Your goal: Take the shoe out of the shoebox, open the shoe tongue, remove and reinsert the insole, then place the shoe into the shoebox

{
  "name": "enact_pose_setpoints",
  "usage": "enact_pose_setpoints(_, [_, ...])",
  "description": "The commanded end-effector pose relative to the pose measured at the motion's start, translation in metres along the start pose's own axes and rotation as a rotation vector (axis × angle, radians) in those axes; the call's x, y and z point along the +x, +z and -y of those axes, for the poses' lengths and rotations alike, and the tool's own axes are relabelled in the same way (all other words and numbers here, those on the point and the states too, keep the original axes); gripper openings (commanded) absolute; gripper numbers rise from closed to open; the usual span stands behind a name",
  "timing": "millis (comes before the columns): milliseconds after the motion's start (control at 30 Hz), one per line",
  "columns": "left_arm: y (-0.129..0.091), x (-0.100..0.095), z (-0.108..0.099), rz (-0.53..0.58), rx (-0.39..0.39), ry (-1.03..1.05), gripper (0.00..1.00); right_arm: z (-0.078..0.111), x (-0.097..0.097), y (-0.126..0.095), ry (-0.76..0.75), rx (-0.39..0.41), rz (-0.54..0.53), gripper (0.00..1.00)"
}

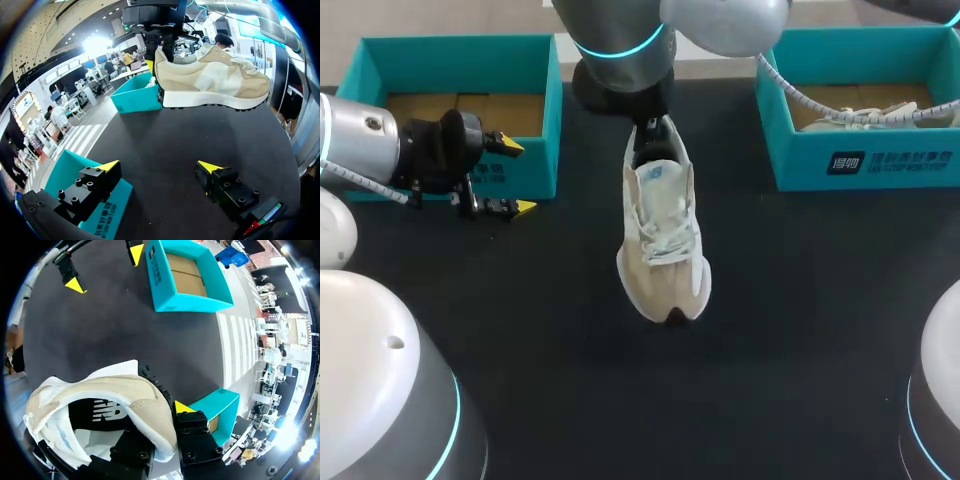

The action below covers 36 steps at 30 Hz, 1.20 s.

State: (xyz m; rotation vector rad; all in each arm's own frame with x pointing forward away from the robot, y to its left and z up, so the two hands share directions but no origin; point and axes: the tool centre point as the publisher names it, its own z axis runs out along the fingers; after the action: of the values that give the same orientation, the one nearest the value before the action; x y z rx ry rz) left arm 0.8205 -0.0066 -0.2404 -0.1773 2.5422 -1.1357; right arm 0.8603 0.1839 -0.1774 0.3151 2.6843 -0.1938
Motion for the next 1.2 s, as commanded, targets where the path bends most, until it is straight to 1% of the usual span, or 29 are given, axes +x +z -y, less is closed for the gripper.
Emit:
enact_pose_setpoints(33, [0.000, 0.001, 0.001, 0.000, -0.006, -0.001, 1.00, 0.000, -0.001, 0.000, 0.000, -0.001, -0.003, 0.00])
enact_pose_setpoints(100, [0.000, 0.001, 0.001, 0.000, -0.006, -0.001, 1.00, 0.002, -0.004, 0.004, -0.005, -0.004, -0.011, 0.00])
enact_pose_setpoints(200, [0.000, 0.001, 0.001, 0.000, -0.006, -0.001, 1.00, 0.017, -0.022, 0.017, -0.004, 0.000, -0.024, 0.00])
enact_pose_setpoints(333, [0.000, 0.001, 0.001, 0.000, -0.006, -0.001, 1.00, 0.049, -0.058, 0.029, 0.014, 0.000, -0.029, 0.00])
enact_pose_setpoints(367, [0.000, 0.001, 0.001, 0.000, -0.006, -0.001, 1.00, 0.057, -0.067, 0.034, 0.028, -0.015, -0.029, 0.00])
enact_pose_setpoints(433, [0.000, 0.001, 0.001, 0.000, -0.006, -0.001, 1.00, 0.071, -0.087, 0.041, 0.038, -0.011, -0.020, 0.00])
enact_pose_setpoints(467, [0.000, 0.001, 0.001, 0.000, -0.006, -0.001, 1.00, 0.078, -0.097, 0.044, 0.060, -0.024, -0.022, 0.00])
enact_pose_setpoints(533, [0.000, 0.001, 0.001, 0.000, -0.006, -0.001, 1.00, 0.089, -0.116, 0.047, 0.068, -0.019, -0.007, 0.00])
enact_pose_setpoints(600, [0.000, 0.001, 0.001, 0.000, -0.006, -0.001, 1.00, 0.098, -0.132, 0.052, 0.069, 0.010, 0.004, 0.00])
enact_pose_setpoints(667, [0.000, 0.001, 0.001, 0.000, -0.006, -0.001, 1.00, 0.105, -0.145, 0.056, 0.102, 0.004, 0.012, 0.00])
enact_pose_setpoints(700, [0.000, 0.001, 0.001, 0.000, -0.006, -0.001, 1.00, 0.107, -0.149, 0.059, 0.097, 0.019, 0.013, 0.00])
enact_pose_setpoints(767, [0.000, 0.001, 0.001, 0.000, -0.006, -0.001, 1.00, 0.108, -0.153, 0.063, 0.136, 0.046, 0.020, 0.00])
enact_pose_setpoints(1200, [0.000, 0.001, 0.001, 0.000, -0.006, -0.001, 1.00, 0.107, -0.152, 0.062, 0.136, 0.040, 0.023, 0.00])
